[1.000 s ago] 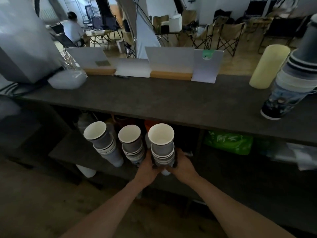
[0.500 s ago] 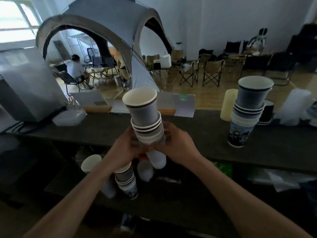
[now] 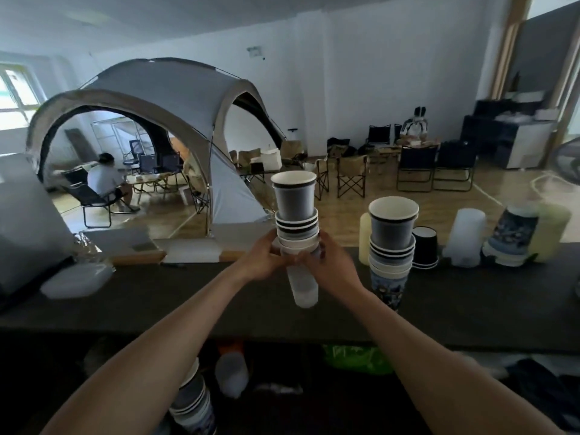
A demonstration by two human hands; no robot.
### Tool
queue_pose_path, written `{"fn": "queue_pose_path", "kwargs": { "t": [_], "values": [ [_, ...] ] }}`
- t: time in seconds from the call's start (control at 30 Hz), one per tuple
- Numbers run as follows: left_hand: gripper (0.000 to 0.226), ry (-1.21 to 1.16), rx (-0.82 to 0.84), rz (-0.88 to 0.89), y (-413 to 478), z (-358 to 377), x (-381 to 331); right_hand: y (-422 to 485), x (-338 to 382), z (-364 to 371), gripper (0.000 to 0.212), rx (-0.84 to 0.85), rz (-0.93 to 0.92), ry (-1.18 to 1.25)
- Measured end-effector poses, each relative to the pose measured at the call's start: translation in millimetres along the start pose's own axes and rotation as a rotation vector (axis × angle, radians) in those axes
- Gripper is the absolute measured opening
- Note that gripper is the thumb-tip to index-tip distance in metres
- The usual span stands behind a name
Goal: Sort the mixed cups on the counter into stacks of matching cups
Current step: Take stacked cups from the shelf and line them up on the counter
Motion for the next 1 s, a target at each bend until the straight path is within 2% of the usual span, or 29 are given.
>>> {"fn": "queue_pose_path", "kwargs": {
  "t": [0.07,0.23,0.43,0.53,0.6,0.7,0.77,0.8,0.87,0.93,1.0],
  "values": [
    [0.063,-0.006,0.032,-0.005,7.2,13.2,12.5,-2.3,-16.0,2.7,0.04,0.015,0.028,-0.007],
    [0.079,-0.054,0.04,0.004,12.4,20.4,20.6,-3.2,-28.9,4.8,0.057,-0.012,-0.012,-0.012],
    [0.09,-0.1,0.015,-0.051,-9.9,18.0,29.6,-16.7,-31.9,8.6,0.07,-0.006,0.032,-0.178],
    [0.088,-0.134,-0.053,-0.119,-41.2,10.8,43.5,-46.5,-28.4,11.6,0.044,-0.12,0.068,-0.23],
    [0.078,-0.154,-0.113,-0.147,-72.7,2.0,59.0,-62.4,-21.5,29.1,0.035,-0.137,0.017,-0.226],
    [0.056,-0.14,-0.184,-0.248,-132.8,-8.1,90.3,-68.4,-15.7,78.6,0.029,0.031,-0.068,-0.199],
    [0.031,-0.064,-0.182,-0.425,-174.7,-8.5,129.1,-65.8,-17.1,117.2,0.028,0.188,-0.089,-0.163],
    [0.027,-0.013,-0.139,-0.549,-194.8,-5.1,153.2,-63.8,-21.0,138.8,0.026,0.281,-0.068,-0.134],
    [0.036,-0.038,0.073,-0.841,-234.6,17.3,200.3,-61.3,-38.4,188.2,0.031,0.488,0.016,-0.087],
    [0.05,-0.185,0.229,-1.03,-265.8,45.6,232.8,-60.9,-58.0,238.1,0.048,0.653,0.081,-0.1],
    [0.076,-0.219,0.141,-0.994,-273.9,60.5,272.2,-60.8,-69.8,281.3,0.071,0.765,0.109,-0.104]
  ]
}}
Point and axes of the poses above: each hand's wrist, its own y-axis towards the middle knuckle, its own z-axis out of the palm, x = y × z, the point moved 5 cm from there along y, towards the middle knuckle, and after that the axes turned 12 degrees about x, right-handed, at the moved point
